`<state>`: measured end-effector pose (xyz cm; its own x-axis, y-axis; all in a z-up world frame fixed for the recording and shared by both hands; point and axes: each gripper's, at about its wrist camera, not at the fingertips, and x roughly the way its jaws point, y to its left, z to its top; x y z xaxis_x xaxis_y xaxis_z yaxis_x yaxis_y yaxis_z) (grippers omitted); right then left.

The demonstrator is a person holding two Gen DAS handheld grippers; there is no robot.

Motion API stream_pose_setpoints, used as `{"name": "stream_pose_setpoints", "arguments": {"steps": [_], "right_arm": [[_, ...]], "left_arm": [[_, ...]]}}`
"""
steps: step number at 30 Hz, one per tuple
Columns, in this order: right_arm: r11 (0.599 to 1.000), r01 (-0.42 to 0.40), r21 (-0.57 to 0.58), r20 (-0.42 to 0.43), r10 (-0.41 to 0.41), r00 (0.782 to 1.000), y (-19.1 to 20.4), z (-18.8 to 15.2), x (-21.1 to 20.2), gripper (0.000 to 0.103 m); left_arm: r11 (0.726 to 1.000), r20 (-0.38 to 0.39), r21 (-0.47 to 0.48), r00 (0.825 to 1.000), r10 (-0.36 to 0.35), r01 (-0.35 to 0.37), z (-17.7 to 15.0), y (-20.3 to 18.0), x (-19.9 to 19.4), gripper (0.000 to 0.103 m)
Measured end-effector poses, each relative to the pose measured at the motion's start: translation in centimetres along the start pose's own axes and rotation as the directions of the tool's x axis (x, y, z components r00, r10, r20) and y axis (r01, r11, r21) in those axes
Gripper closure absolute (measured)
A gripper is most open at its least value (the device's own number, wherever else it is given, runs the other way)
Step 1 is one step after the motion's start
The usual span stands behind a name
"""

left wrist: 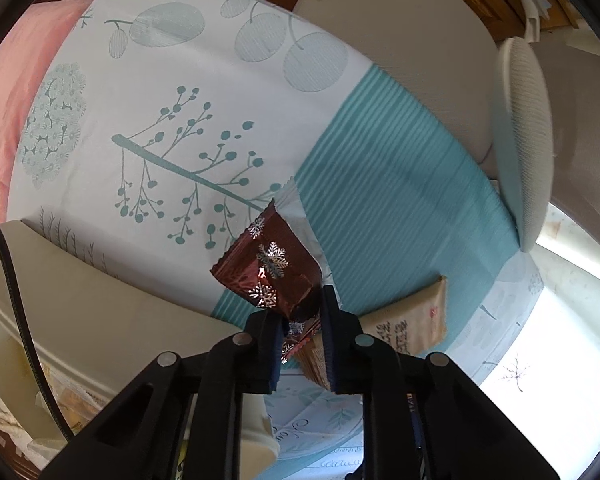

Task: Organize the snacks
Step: 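Lift the red sachet with the left tool while the right tool lifts the jerky bag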

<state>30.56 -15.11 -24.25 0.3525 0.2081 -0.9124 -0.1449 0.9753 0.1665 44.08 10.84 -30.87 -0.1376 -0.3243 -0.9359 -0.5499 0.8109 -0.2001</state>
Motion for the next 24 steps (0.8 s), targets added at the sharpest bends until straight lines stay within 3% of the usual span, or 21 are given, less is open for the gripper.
{"name": "stream_pose_setpoints", "arguments": {"steps": [24], "right_arm": [[0.999, -0.036, -0.010, 0.073, 0.037, 0.997, 1.8, -2.4, -7.0, 0.053]], "left_arm": [[0.980, 0.071, 0.160, 0.989, -0.132, 0.120, -8.8, -2.7, -10.2, 0.090]]}}
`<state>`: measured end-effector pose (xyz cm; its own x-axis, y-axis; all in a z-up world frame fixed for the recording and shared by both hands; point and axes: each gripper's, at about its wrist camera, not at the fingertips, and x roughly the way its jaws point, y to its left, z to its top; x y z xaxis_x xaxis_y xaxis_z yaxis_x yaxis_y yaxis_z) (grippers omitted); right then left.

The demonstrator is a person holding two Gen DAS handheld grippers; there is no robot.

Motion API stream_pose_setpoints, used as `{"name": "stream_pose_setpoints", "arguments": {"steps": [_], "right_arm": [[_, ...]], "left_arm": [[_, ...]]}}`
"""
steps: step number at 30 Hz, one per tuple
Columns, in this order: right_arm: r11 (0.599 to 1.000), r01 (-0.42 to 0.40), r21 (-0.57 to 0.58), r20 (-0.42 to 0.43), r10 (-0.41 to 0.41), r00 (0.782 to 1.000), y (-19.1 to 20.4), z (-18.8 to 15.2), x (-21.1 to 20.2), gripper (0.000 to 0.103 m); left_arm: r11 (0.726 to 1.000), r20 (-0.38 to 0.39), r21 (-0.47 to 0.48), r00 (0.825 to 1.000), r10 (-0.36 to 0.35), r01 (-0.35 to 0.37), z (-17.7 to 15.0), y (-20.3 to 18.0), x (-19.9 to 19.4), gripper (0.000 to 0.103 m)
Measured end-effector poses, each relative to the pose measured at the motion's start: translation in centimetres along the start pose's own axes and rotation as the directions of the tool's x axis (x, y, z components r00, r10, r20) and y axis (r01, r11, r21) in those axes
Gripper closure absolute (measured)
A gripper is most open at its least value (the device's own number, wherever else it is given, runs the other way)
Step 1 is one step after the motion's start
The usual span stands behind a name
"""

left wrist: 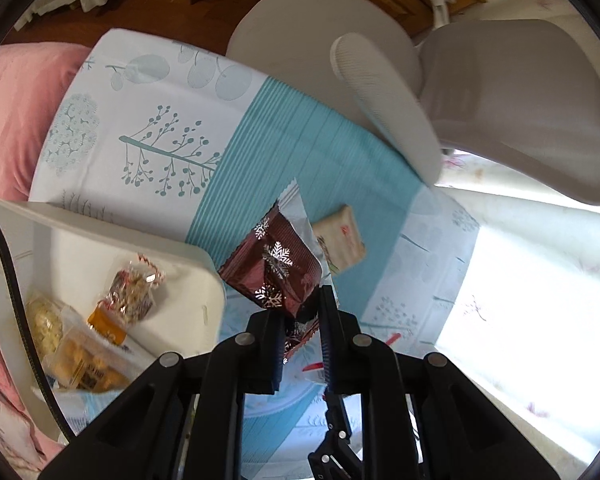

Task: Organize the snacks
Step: 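Lift the red sachet with the left tool while the right tool lifts the jerky bag, then carry the red sachet and jerky bag over the tray and open both tools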

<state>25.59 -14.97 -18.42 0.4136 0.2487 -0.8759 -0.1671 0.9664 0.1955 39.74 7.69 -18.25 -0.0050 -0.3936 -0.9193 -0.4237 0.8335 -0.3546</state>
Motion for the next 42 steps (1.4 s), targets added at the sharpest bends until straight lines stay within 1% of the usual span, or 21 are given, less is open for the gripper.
{"name": "stream_pose_setpoints", "arguments": {"steps": [5, 11, 15, 21, 30, 36, 42], "right_arm": [[1.000, -0.009, -0.017, 0.030, 0.010, 1.000, 1.2, -0.8, -2.6, 0.053], [0.999, -0.019, -0.025, 0.061, 0.021, 0.998, 2.9, -1.7, -5.4, 0.053], [0.999, -0.022, -0.033, 0.074, 0.024, 0.997, 4.2, -2.1, -6.8, 0.053], [0.998, -0.049, -0.047, 0.097, 0.054, 0.994, 6.8, -2.9, -9.0, 0.053], [0.992, -0.093, -0.081, 0.088, 0.100, 0.991, 11.0, -4.3, -10.5, 0.053], [0.987, -0.126, -0.097, 0.056, 0.132, 0.990, 13.8, -5.5, -10.6, 0.053], [0.983, -0.140, -0.119, 0.010, 0.142, 0.990, 16.2, -7.0, -10.2, 0.053]], "left_arm": [[0.999, 0.036, 0.043, 0.999, -0.032, 0.030, -2.3, -0.5, -3.9, 0.090], [0.993, 0.068, 0.101, 0.996, -0.060, 0.053, -6.0, -0.7, -7.8, 0.090], [0.991, 0.084, 0.120, 0.994, -0.075, 0.065, -8.1, 0.2, -10.0, 0.090], [0.988, 0.108, 0.140, 0.991, -0.084, 0.069, -11.1, 2.5, -12.8, 0.090], [0.988, 0.120, 0.142, 0.990, -0.073, 0.055, -14.7, 7.6, -14.9, 0.090], [0.987, 0.110, 0.160, 0.993, -0.051, 0.033, -16.5, 10.6, -14.8, 0.090], [0.981, 0.095, 0.193, 0.995, -0.017, -0.002, -18.0, 13.0, -14.0, 0.090]]}}
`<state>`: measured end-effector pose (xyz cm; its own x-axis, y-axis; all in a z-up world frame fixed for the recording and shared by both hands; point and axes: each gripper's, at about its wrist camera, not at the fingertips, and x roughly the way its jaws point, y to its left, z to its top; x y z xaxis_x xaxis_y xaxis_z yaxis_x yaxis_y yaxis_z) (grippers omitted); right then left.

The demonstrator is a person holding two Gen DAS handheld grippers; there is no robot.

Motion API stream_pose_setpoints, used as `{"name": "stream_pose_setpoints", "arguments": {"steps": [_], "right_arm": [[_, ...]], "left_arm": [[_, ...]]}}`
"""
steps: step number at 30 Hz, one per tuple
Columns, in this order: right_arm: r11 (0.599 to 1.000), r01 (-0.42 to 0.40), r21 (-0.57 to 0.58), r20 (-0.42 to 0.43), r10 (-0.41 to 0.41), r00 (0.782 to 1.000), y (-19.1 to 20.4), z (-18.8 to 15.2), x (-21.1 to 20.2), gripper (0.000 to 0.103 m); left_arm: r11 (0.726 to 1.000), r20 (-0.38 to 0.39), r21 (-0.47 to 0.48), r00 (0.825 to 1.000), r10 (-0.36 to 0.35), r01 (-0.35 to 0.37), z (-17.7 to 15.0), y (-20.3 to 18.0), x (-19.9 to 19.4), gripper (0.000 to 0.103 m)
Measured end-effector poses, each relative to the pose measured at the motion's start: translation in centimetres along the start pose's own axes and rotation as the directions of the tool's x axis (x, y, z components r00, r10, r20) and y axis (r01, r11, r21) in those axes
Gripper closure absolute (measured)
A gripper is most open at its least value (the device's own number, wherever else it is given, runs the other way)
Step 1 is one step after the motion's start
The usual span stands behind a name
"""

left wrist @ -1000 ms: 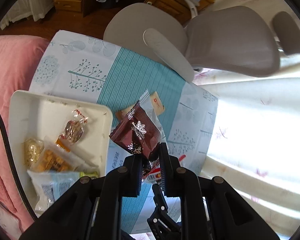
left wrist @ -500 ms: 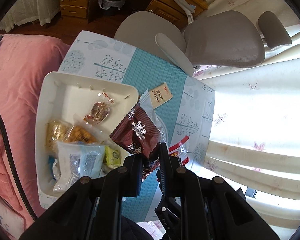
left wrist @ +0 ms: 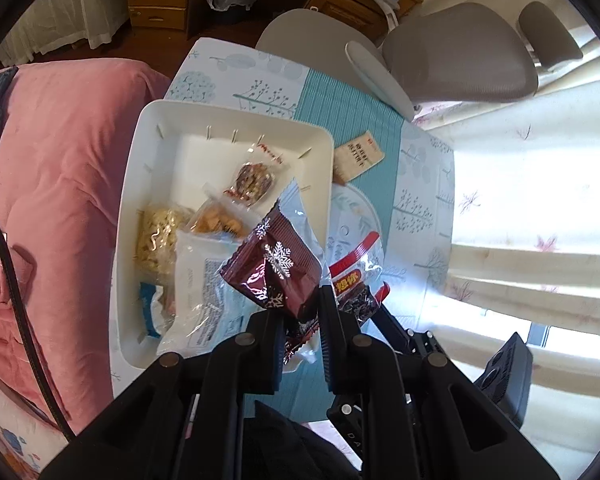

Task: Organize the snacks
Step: 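Carry the red sachet and jerky bag over the tray and open both tools, then move the right tool to the beige biscuit packet on the table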

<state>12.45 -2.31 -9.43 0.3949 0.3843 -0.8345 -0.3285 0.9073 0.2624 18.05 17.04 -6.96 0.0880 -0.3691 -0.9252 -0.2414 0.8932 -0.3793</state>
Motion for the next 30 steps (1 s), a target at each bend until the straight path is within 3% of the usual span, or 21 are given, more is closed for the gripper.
{"name": "stream_pose_setpoints", "arguments": {"steps": [10, 11, 14, 16, 20, 22, 30], "right_arm": [[1.000, 0.009, 0.008, -0.059, -0.008, 0.998, 2.5, -2.3, 1.2, 0.051], [1.000, 0.015, 0.014, -0.059, -0.014, 0.998, 2.6, -2.5, 1.2, 0.050], [0.998, 0.027, 0.057, -0.051, -0.024, 0.998, 2.3, -3.0, 1.1, 0.050], [0.996, 0.022, 0.089, -0.045, -0.018, 0.999, 1.9, -3.4, 0.8, 0.049], [0.989, 0.050, 0.137, -0.042, -0.044, 0.998, 1.2, -4.1, 0.1, 0.046], [0.986, 0.052, 0.159, -0.037, -0.047, 0.998, 0.7, -4.3, -0.3, 0.046], [0.978, 0.071, 0.195, 0.000, -0.072, 0.997, -2.2, -3.6, -2.0, 0.039]], "left_arm": [[0.994, 0.011, 0.103, 1.000, 0.025, -0.026, -3.5, 2.6, 1.4, 0.088], [0.993, 0.026, 0.114, 0.999, 0.027, -0.029, -3.8, 2.8, 1.4, 0.086], [0.984, 0.091, 0.172, 0.995, 0.029, -0.044, -4.5, 3.2, 1.1, 0.065], [0.980, 0.111, 0.193, 0.994, 0.017, -0.038, -4.8, 3.3, 0.9, 0.045], [0.981, 0.114, 0.192, 0.993, -0.028, 0.006, -5.4, 3.8, 0.9, 0.038], [0.982, 0.116, 0.189, 0.993, -0.031, 0.009, -5.7, 3.8, 1.0, 0.028], [0.987, 0.071, 0.160, 0.997, -0.006, -0.005, -7.1, 3.1, 2.3, 0.027]]}}
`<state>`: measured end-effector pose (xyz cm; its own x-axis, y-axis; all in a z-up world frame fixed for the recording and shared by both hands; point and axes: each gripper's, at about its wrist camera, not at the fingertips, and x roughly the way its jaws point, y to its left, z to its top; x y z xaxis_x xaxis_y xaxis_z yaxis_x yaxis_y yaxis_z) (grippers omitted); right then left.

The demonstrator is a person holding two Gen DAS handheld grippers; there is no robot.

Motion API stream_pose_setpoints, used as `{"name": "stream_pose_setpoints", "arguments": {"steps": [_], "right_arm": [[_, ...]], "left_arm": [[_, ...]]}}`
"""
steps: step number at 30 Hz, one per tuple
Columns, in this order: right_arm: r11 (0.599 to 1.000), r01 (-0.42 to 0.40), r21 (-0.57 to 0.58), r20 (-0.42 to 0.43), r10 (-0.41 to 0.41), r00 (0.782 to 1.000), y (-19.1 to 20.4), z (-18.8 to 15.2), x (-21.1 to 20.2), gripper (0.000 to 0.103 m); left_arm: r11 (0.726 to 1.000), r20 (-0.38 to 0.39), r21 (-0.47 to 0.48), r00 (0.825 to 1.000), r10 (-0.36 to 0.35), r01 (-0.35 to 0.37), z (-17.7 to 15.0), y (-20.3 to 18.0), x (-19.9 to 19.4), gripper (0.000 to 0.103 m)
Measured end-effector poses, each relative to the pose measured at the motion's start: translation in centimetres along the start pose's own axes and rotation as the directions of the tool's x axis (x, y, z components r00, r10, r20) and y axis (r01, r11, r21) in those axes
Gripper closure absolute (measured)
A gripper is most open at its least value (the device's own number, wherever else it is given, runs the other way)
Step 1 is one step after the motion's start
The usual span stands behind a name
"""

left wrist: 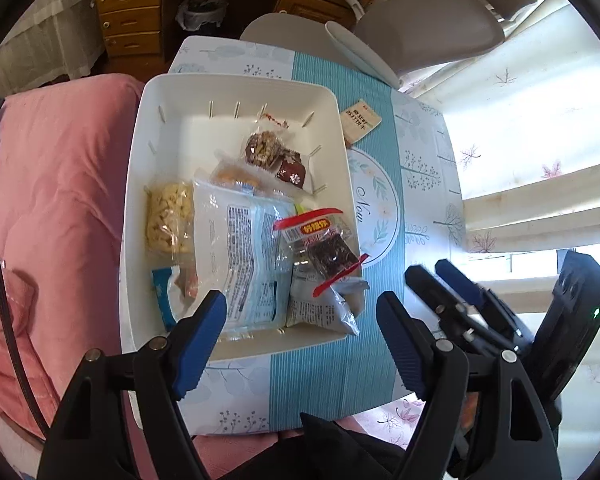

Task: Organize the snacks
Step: 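Move the right tool to the beige biscuit packet on the table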

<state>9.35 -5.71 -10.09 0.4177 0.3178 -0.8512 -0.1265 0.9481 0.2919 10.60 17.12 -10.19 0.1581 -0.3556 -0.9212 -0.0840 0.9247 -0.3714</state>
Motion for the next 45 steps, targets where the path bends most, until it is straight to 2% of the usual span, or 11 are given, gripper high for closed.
{"name": "stream_pose_setpoints", "arguments": {"steps": [5, 12, 17, 25, 29, 36, 41, 45], "right_arm": [[1.000, 0.000, -0.005, 0.007, 0.000, 1.000, -2.7, 1.4, -0.3, 0.038], [0.999, -0.037, 0.038, -0.068, 0.040, 0.997, -7.1, 3.8, 1.2, 0.038], [0.991, -0.065, 0.117, -0.123, 0.080, 0.989, -9.5, 6.8, 3.1, 0.038], [0.951, -0.076, 0.301, -0.181, 0.135, 0.974, -12.8, 12.1, 8.0, 0.038], [0.937, -0.034, 0.347, -0.218, 0.116, 0.969, -13.7, 14.4, 11.2, 0.038], [0.893, 0.073, 0.445, -0.283, 0.063, 0.957, -14.9, 17.2, 17.2, 0.038], [0.874, 0.128, 0.469, -0.318, 0.031, 0.948, -14.9, 18.8, 20.5, 0.038], [0.880, 0.162, 0.446, -0.327, -0.007, 0.945, -14.4, 20.3, 22.5, 0.038]], "left_arm": [[0.999, 0.015, -0.041, 1.000, 0.017, -0.016, -1.1, -1.2, 0.5, 0.027], [0.987, 0.056, -0.141, 0.995, 0.081, -0.072, -2.4, -2.7, 1.4, 0.027], [0.956, 0.073, -0.226, 0.975, 0.210, -0.189, -2.9, -3.3, 2.5, 0.027], [0.923, 0.050, -0.305, 0.964, 0.262, -0.235, -3.3, -3.9, 4.7, 0.027], [0.915, 0.031, -0.326, 0.965, 0.261, -0.237, -3.5, -4.0, 5.8, 0.027], [0.900, 0.054, -0.335, 0.948, 0.313, -0.278, -3.5, -4.0, 6.5, 0.027], [0.864, 0.037, -0.360, 0.920, 0.389, -0.351, -3.5, -3.5, 7.0, 0.027], [0.845, 0.018, -0.392, 0.915, 0.403, -0.364, -3.8, -2.8, 7.3, 0.027]]}}
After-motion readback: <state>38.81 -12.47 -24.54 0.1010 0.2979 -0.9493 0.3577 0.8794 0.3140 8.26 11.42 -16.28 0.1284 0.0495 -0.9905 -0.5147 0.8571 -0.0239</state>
